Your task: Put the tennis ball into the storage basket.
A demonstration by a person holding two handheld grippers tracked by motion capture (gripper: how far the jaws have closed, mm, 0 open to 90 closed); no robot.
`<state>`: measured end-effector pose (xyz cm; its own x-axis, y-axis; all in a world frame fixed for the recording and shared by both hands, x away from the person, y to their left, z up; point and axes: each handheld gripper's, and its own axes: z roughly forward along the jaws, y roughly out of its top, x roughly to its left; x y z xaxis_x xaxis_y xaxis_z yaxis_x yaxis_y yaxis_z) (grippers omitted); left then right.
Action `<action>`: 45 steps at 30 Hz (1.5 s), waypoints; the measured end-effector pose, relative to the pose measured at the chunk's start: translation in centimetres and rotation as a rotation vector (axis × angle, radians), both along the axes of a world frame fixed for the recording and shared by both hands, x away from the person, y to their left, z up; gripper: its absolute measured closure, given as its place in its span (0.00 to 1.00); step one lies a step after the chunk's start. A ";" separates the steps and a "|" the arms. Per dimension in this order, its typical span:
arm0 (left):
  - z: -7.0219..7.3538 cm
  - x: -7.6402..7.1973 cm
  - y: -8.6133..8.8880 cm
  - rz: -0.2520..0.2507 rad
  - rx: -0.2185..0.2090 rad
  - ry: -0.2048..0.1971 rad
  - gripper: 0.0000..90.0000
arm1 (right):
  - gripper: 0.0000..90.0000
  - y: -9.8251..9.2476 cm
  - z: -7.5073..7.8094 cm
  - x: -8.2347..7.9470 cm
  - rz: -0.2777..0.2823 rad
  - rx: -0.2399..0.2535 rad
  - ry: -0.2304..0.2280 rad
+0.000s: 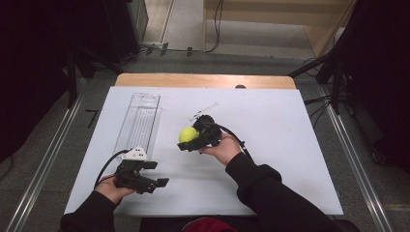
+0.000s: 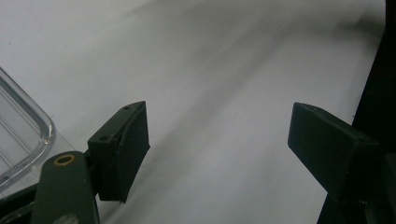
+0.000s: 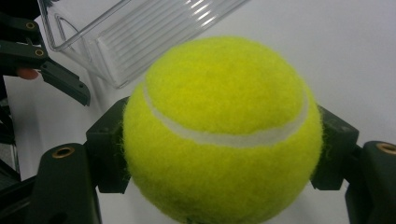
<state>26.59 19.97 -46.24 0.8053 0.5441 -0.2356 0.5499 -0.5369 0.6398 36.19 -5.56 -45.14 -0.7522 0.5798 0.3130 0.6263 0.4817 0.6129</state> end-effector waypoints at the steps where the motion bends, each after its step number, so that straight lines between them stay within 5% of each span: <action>1: 0.0 0.0 0.0 -0.001 0.000 0.000 0.24 | 0.25 0.1 0.0 0.1 0.005 0.001 -0.005; 45: 0.1 0.1 0.0 -0.004 -0.001 -0.003 0.24 | 0.25 4.3 2.7 2.7 0.004 0.041 -0.017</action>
<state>26.64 19.98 -46.19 0.8081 0.5405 -0.2342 0.5461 -0.5384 0.6419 38.85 -1.28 -42.40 -0.7595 0.5642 0.3238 0.6142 0.4583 0.6424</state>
